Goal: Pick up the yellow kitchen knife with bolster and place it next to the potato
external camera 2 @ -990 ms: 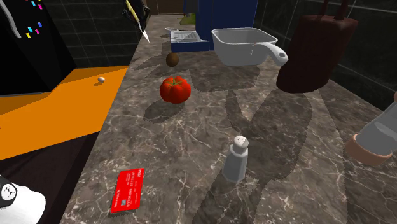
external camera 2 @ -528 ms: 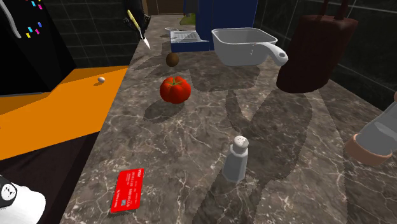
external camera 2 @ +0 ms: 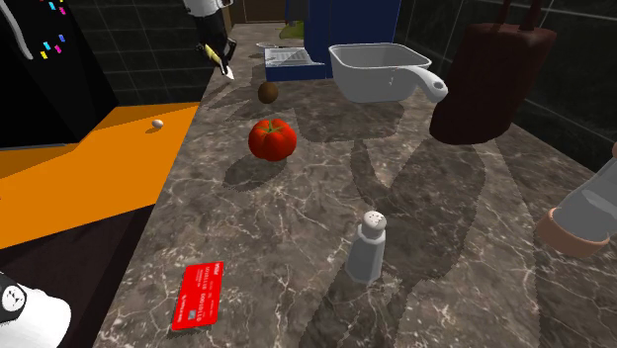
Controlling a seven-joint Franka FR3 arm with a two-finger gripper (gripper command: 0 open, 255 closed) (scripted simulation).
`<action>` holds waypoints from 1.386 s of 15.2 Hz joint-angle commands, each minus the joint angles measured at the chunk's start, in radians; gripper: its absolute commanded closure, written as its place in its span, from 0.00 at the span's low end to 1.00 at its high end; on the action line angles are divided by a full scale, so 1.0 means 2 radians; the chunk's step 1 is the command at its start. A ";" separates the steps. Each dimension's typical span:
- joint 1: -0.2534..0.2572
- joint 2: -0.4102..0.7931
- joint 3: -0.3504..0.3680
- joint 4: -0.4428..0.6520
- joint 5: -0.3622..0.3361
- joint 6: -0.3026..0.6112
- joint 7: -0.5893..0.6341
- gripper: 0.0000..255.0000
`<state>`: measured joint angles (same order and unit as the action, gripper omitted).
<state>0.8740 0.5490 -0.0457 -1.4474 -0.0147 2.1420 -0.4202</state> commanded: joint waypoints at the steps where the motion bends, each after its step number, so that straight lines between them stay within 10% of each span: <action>1: 0.000 0.008 0.000 -0.002 0.000 0.009 0.000 1.00; 14: 0.000 0.023 0.000 -0.018 0.000 0.040 0.001 1.00; 15: 0.000 0.023 0.000 -0.018 0.000 0.040 0.001 0.00; 21: 0.000 0.013 0.000 -0.017 0.000 0.029 0.001 0.00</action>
<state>0.8750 0.5853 -0.0449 -1.4828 -0.0145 2.2128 -0.4171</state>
